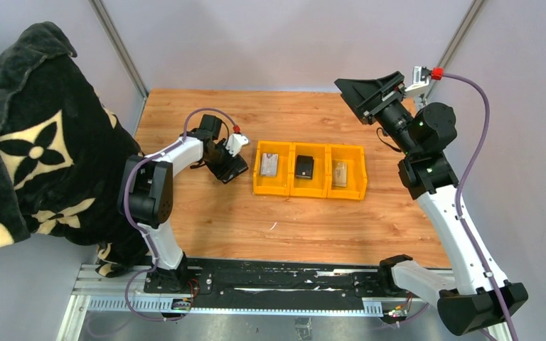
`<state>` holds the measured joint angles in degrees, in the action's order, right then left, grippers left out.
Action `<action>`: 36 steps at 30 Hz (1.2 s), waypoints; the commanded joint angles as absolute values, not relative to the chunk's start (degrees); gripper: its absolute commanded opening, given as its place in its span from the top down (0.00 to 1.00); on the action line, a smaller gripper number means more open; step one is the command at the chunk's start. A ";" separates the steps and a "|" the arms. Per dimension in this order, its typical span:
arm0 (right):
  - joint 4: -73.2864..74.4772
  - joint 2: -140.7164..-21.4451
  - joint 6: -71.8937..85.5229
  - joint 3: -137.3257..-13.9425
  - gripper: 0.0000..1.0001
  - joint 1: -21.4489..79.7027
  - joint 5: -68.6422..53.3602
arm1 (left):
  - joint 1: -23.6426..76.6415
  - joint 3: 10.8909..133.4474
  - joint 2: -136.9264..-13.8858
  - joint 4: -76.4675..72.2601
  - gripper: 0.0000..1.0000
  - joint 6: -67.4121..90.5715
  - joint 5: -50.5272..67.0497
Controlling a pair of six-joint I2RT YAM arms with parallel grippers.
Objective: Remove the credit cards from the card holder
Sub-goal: Open the card holder at the center of the board.
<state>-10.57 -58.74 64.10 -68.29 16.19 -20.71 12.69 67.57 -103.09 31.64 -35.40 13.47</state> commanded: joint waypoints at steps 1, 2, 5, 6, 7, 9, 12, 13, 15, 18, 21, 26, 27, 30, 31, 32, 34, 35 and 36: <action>-16.83 -59.58 66.51 -67.21 0.10 14.06 -25.54 | 12.03 67.75 -104.34 30.26 0.44 -37.36 15.51; -18.68 -59.71 67.41 -66.50 0.10 13.99 -25.73 | 11.90 67.86 -104.59 31.11 0.50 -38.28 16.61; -22.53 -59.89 68.25 -64.78 0.10 13.68 -26.40 | 11.87 68.81 -105.11 33.91 0.79 -38.58 16.35; -22.65 -60.27 67.91 -65.15 0.10 13.52 -27.65 | 11.76 68.63 -104.49 34.68 0.85 -38.44 15.75; -22.92 -60.70 67.80 -65.58 0.09 13.27 -29.00 | 11.59 67.88 -103.36 35.16 0.89 -38.42 15.20; -23.75 -61.32 68.60 -65.61 0.09 13.12 -29.11 | 10.92 65.99 -99.26 36.08 0.96 -38.93 15.18; -32.79 -62.26 72.24 -62.61 0.09 13.17 -27.47 | 10.38 64.83 -92.21 39.56 0.99 -39.71 15.53; -34.45 -63.22 72.81 -63.02 0.09 13.18 -28.46 | 10.37 65.22 -89.33 41.23 0.99 -39.64 16.20; -33.58 -64.68 73.81 -64.38 0.09 13.18 -30.50 | 10.37 65.92 -85.94 44.83 0.99 -39.12 17.72; -34.53 -64.66 74.94 -63.94 0.09 13.10 -31.92 | 10.81 66.48 -82.21 48.72 0.99 -38.11 20.02; -34.57 -63.27 74.91 -62.89 0.09 13.18 -29.70 | 12.21 66.14 -79.86 50.81 0.99 -37.48 19.90; -33.74 -62.58 72.76 -63.66 0.09 13.53 -34.80 | 15.91 65.64 -76.86 52.34 0.99 -34.59 21.78; -32.92 -62.62 72.99 -63.60 0.09 13.50 -36.42 | 17.61 65.84 -76.44 52.74 0.99 -33.83 21.75; -29.05 -62.41 71.23 -59.69 0.09 14.06 -40.37 | 20.70 67.05 -75.76 54.85 0.99 -32.38 21.74; -26.68 -62.51 69.52 -57.94 0.09 14.25 -41.02 | 21.30 67.81 -75.40 55.59 0.99 -31.98 21.83; -23.32 -62.97 68.07 -56.63 0.09 14.62 -41.49 | 21.65 68.55 -75.07 56.42 0.99 -31.45 21.85; -11.07 -65.11 57.26 -56.91 0.09 15.65 -41.36 | 22.03 70.56 -74.67 57.96 1.00 -30.60 22.01; -3.32 -66.44 52.28 -58.00 0.09 16.48 -39.70 | 22.13 71.51 -74.58 58.69 1.00 -30.07 22.24; 1.95 -68.11 48.66 -58.64 0.09 17.43 -38.50 | 22.21 72.48 -74.42 59.20 1.00 -29.42 22.60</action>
<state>-21.54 -63.55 65.12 -58.24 14.94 -38.00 21.85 67.44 -76.97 56.53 -32.42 20.75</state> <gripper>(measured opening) 0.907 0.572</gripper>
